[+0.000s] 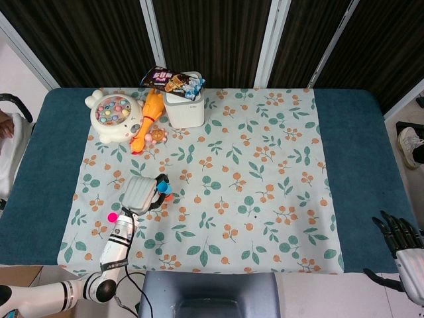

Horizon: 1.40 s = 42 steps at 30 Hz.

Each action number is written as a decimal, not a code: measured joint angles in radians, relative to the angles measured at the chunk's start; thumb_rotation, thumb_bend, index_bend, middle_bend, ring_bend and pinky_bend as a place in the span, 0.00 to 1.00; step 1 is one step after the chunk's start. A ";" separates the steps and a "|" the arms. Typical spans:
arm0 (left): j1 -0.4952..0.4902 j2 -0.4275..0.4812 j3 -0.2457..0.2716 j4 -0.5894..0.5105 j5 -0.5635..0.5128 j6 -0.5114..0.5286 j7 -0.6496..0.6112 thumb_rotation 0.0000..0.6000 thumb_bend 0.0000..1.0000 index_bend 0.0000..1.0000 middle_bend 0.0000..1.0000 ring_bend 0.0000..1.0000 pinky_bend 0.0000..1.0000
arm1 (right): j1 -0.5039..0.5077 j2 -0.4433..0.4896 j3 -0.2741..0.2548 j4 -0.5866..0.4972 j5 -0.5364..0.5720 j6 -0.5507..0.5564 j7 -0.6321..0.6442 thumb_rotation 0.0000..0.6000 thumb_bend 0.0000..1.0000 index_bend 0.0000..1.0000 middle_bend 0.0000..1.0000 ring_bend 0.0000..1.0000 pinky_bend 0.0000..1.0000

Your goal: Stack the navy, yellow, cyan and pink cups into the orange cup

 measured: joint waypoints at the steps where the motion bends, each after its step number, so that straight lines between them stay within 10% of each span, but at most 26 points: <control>1: 0.000 -0.001 0.002 0.003 0.001 -0.001 0.000 1.00 0.38 0.55 1.00 1.00 1.00 | 0.000 0.000 0.000 0.000 0.000 0.000 -0.001 1.00 0.21 0.00 0.00 0.00 0.00; 9: -0.003 -0.009 0.012 0.027 -0.003 -0.016 -0.007 1.00 0.38 0.43 1.00 1.00 1.00 | -0.001 0.000 0.002 -0.001 0.003 0.001 0.000 1.00 0.21 0.00 0.00 0.00 0.00; 17: 0.005 0.005 0.018 0.014 0.009 -0.010 -0.025 1.00 0.38 0.02 1.00 1.00 1.00 | -0.001 0.001 0.002 0.000 0.004 0.002 0.001 1.00 0.21 0.00 0.00 0.00 0.00; 30: 0.169 0.249 0.190 -0.117 0.172 0.080 -0.186 1.00 0.37 0.17 1.00 1.00 1.00 | 0.002 -0.007 -0.001 -0.005 0.002 -0.013 -0.025 1.00 0.21 0.00 0.00 0.00 0.00; 42: 0.256 0.242 0.257 0.055 0.211 0.073 -0.316 1.00 0.38 0.30 1.00 1.00 1.00 | 0.011 -0.020 -0.002 -0.016 0.004 -0.036 -0.064 1.00 0.21 0.00 0.00 0.00 0.00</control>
